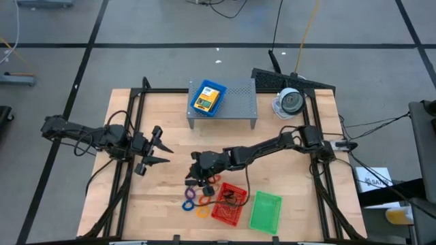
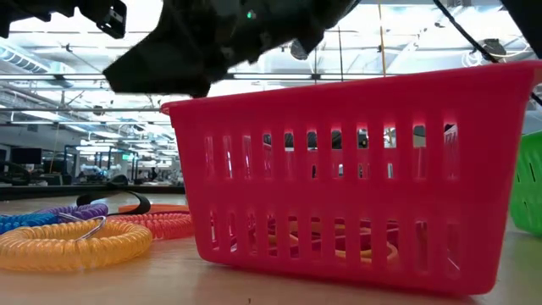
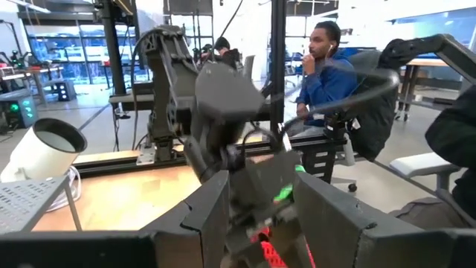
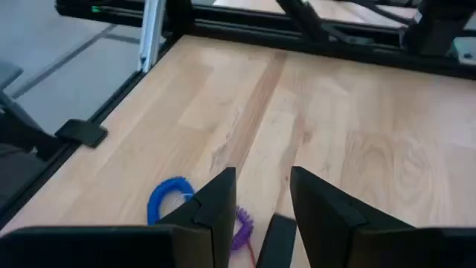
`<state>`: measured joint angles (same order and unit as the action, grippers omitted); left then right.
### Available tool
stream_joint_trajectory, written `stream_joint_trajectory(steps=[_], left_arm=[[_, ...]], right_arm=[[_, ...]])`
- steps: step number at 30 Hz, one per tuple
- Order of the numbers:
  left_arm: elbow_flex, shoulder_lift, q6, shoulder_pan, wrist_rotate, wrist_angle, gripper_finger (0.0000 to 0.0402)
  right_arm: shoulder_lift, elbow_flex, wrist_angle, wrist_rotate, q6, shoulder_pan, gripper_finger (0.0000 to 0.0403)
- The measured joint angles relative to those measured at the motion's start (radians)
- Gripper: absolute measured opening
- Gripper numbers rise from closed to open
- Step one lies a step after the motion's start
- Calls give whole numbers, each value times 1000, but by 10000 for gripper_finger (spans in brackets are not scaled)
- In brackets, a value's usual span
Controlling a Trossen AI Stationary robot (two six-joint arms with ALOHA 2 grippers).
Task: Pick & Place Office Desk Supplies
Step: Put the black rubber band into the red bin
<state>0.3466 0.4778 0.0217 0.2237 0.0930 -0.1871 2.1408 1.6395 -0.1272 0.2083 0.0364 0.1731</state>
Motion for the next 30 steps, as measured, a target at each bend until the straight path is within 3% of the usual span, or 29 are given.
stream_joint_trajectory(steps=[4,15,30], left_arm=[[0,1,-4,0,-16,3,157],[0,14,0,-1,-18,-1,157],[0,22,-2,-1,-51,0,157]], right_arm=[[47,7,-71,-18,-1,-12,117],[147,3,-43,-25,-31,-17,116],[146,-2,34,-25,-22,-17,120]])
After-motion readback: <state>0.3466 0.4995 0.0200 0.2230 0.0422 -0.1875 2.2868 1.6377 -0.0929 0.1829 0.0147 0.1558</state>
